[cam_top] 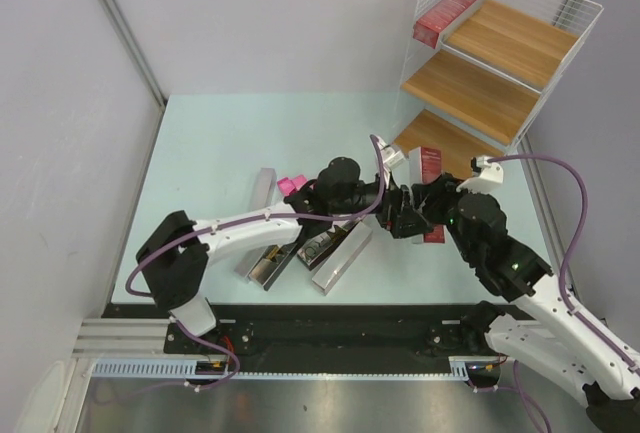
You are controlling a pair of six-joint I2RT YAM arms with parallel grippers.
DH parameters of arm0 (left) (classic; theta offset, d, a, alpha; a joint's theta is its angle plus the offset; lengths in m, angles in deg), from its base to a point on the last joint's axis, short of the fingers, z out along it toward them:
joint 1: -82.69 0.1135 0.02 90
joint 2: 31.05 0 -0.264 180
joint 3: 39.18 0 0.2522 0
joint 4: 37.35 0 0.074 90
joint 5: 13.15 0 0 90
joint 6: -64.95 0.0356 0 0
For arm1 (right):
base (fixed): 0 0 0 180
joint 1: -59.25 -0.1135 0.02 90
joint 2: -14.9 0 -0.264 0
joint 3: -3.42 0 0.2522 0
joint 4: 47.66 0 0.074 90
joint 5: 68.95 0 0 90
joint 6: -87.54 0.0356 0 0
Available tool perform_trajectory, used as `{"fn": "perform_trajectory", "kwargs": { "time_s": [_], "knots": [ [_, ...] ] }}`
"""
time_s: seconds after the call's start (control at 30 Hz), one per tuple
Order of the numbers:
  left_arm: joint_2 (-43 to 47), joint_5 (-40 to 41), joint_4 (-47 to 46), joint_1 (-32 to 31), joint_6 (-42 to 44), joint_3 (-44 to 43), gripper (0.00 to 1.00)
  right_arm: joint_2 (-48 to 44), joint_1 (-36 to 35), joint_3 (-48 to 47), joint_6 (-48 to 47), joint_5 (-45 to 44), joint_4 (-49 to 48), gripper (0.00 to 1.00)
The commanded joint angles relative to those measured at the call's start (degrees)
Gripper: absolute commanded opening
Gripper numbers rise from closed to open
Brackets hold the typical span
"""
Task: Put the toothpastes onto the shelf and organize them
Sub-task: Pick up the toothpaste from the center of the board.
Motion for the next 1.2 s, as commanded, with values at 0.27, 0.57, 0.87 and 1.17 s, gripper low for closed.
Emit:
{"fn": "perform_trajectory", "kwargs": {
  "time_s": [0.27, 0.57, 0.87, 1.17],
  "knots": [
    [-2.91, 0.56, -8.03, -0.47, -6.68, -0.28, 0.83, -5.25, -2.48, 1.16, 4.38, -7.87, -6.48, 0.37],
    [0.70, 4.96, -7.24, -0.46, -4.84, 2.27, 0.39, -8.59, -2.57, 2.05, 3.24, -7.78, -7.62, 0.45],
    [2.19, 4.78, -6.10, 1.02, -3.18, 2.54, 0.31, -10.44, -2.49, 2.05, 0.43, -6.11, -9.55, 0.75],
    [8.69, -10.84, -1.26, 10.16, 2.54, 0.44, 0.32, -17.21, -2.57, 1.17, -10.03, -0.15, -12.98, 1.00]
  ]
}}
